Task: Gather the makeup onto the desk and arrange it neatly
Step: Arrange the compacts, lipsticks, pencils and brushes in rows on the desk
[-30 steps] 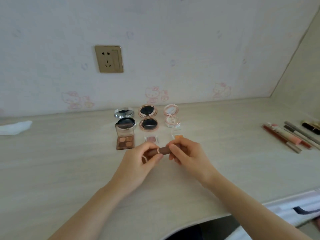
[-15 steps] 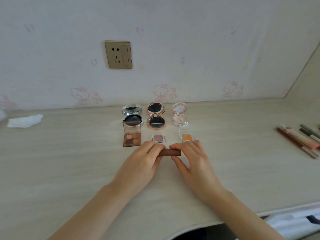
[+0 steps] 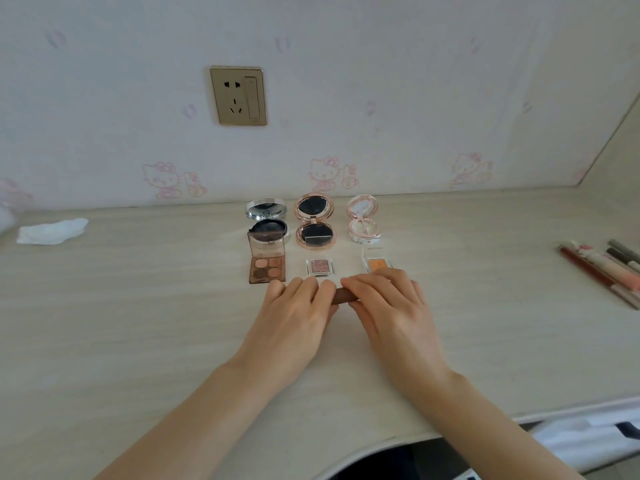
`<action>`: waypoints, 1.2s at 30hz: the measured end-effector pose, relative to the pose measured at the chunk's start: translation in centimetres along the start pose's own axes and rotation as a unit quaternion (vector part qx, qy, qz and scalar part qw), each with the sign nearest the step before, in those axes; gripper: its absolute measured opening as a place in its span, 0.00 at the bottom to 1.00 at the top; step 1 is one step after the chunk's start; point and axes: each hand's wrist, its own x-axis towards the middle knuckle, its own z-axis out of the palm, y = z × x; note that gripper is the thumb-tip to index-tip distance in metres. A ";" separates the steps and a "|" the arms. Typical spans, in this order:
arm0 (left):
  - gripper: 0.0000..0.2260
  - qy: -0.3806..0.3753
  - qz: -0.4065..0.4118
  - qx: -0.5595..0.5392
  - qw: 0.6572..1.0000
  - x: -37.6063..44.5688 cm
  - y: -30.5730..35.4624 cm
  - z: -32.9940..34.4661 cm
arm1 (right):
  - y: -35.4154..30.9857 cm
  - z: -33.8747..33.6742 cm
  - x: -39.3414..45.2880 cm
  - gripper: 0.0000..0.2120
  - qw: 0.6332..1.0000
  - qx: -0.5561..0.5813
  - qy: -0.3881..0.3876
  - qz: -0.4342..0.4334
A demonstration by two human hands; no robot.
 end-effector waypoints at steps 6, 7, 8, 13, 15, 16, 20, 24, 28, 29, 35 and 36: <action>0.13 -0.027 -0.021 -0.033 0.999 0.1 -0.2 -0.2 | 0.2 0.0 -0.2 0.08 0.999 -0.022 0.010 -0.028; 0.13 -0.043 -0.027 -0.039 0.998 0.1 -0.4 -0.2 | 0.2 0.0 -0.2 0.08 0.999 -0.025 0.012 -0.028; 0.15 -0.063 -0.032 -0.044 0.997 0.1 -0.6 -0.3 | 0.1 0.0 -0.2 0.08 0.999 -0.026 0.014 -0.028; 0.18 -0.081 -0.041 -0.071 0.993 -0.2 -0.9 -0.3 | 0.0 -0.4 -0.1 0.06 0.999 0.041 -0.013 -0.011; 0.21 -0.053 -0.050 -0.105 0.992 -0.2 -0.9 -0.4 | 0.0 -0.5 0.0 0.08 0.995 0.087 -0.039 0.016; 0.22 -0.037 -0.051 -0.116 0.991 -0.2 -0.9 -0.4 | 0.0 -0.5 0.1 0.09 0.992 0.113 -0.050 0.033; 0.19 -0.016 -0.059 -0.163 0.985 -0.4 -0.8 -0.4 | 0.0 -1.0 0.2 0.13 0.967 0.219 -0.066 0.114; 0.15 -0.015 -0.056 -0.202 0.978 -0.5 -0.7 -0.3 | 0.2 -1.5 0.1 0.14 0.940 0.280 -0.050 0.190; 0.10 -0.023 -0.061 -0.227 0.972 -0.6 -0.5 -0.3 | 0.1 -1.9 0.4 0.12 0.932 0.307 -0.030 0.190; 0.08 -0.023 -0.064 -0.229 0.971 -0.6 -0.5 -0.3 | 0.1 -2.0 0.5 0.10 0.926 0.324 -0.022 0.193; 0.08 -0.018 -0.106 -0.302 0.947 -0.7 -0.8 0.0 | 0.5 -1.9 0.5 0.07 0.866 0.427 0.013 0.260; 0.07 -0.021 -0.118 -0.329 0.937 -0.7 -0.8 0.1 | 0.5 -1.8 0.6 0.09 0.864 0.428 0.024 0.263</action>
